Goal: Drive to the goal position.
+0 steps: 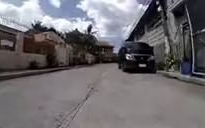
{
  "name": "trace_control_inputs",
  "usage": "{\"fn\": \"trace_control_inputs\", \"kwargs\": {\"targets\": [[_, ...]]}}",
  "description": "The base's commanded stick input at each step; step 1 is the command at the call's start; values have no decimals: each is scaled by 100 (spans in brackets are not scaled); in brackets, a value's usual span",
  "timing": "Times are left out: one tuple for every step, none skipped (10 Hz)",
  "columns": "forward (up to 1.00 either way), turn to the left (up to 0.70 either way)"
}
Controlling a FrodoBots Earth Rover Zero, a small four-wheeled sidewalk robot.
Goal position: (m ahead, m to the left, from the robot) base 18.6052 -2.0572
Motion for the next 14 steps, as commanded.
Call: {"fn": "trace_control_inputs", "kwargs": {"targets": [[100,-4],[100,0],[100,0],[100,0],[100,0],[100,0],[100,0],[100,0],[100,0],[100,0],[100,0],[100,0],[100,0],[100,0]]}}
